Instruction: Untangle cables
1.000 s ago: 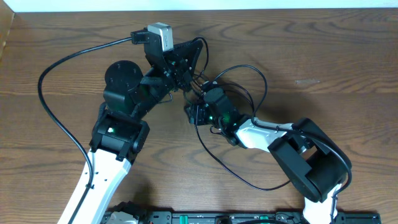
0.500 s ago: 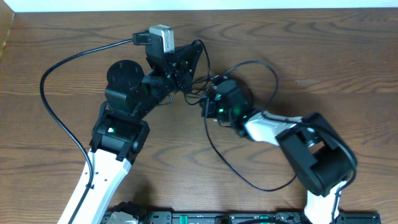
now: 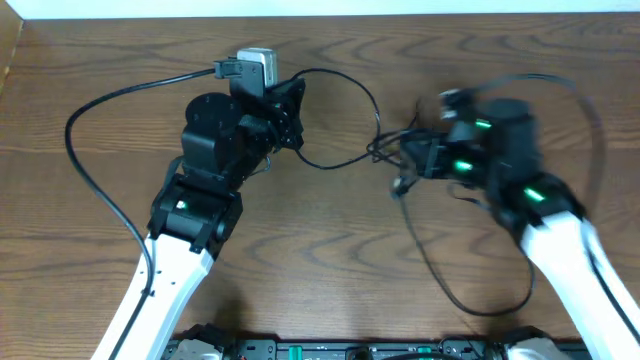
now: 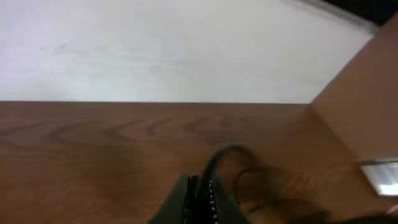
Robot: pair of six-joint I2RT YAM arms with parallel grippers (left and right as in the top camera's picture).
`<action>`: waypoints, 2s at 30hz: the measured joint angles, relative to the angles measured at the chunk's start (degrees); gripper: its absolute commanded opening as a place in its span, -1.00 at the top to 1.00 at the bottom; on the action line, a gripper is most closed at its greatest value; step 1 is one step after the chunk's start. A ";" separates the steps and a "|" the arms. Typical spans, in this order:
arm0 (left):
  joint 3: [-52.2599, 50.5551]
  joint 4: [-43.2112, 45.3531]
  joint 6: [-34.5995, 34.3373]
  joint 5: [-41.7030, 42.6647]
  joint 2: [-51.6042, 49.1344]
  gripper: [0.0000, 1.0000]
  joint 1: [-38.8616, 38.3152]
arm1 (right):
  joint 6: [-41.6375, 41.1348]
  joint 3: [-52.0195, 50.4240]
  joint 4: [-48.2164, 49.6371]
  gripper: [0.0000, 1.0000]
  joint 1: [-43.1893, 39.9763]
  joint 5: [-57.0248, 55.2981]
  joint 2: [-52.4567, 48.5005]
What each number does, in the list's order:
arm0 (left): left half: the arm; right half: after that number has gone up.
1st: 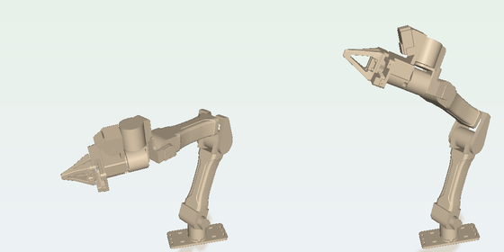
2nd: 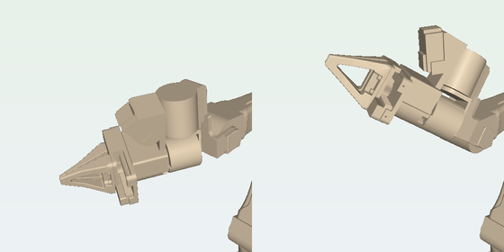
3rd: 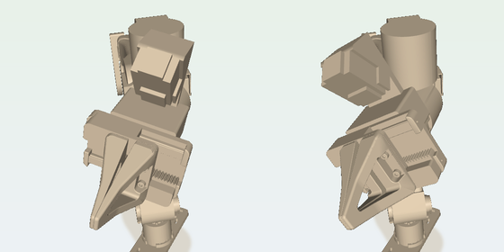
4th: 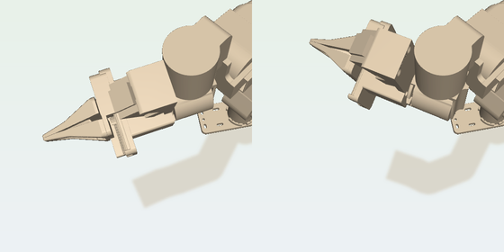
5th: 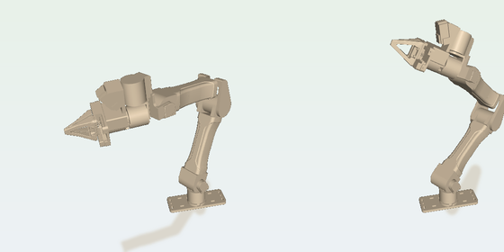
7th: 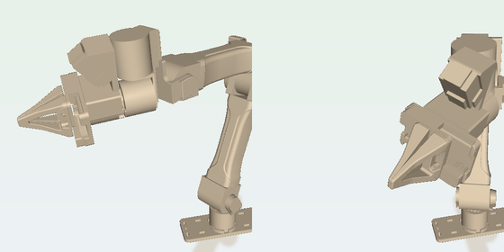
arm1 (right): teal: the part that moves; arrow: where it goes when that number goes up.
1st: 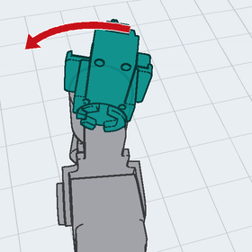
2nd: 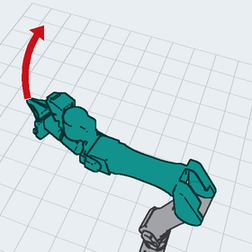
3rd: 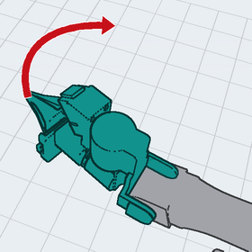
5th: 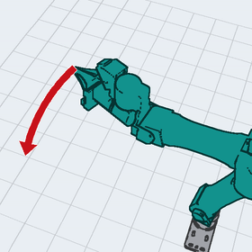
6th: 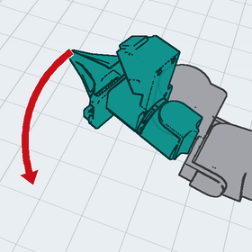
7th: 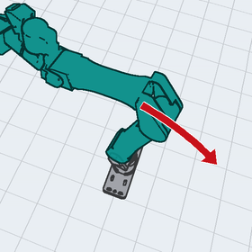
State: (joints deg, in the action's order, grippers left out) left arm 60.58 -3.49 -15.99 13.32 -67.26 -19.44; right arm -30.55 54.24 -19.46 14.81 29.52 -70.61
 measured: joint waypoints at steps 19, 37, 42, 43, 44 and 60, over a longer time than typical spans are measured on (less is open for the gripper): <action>0.00 -9.40 -0.57 -4.70 -1.62 0.85 24.46 | 7.76 0.02 -19.19 0.98 -27.71 -7.91 14.01; 0.00 -9.55 -10.01 3.32 1.09 0.85 55.32 | 9.16 0.00 -25.24 0.98 -53.13 -18.86 4.83; 0.02 -9.46 -11.19 5.29 1.09 0.84 56.48 | 9.18 0.00 -25.24 0.98 -53.86 -18.36 4.76; 0.00 -9.49 -11.23 6.05 1.09 0.85 56.26 | 9.22 0.00 -25.24 0.98 -53.66 -18.08 4.74; 0.00 -9.49 -11.23 6.49 1.09 0.85 55.95 | 9.35 0.00 -25.27 0.98 -53.31 -17.70 4.70; 0.00 -9.73 -11.26 12.15 1.09 0.84 40.63 | 13.27 0.02 -24.28 0.98 -33.44 -15.69 2.60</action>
State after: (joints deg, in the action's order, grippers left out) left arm 60.58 -13.21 -27.24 25.47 -66.17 21.19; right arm -17.28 54.26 -43.75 -18.63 13.82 -68.01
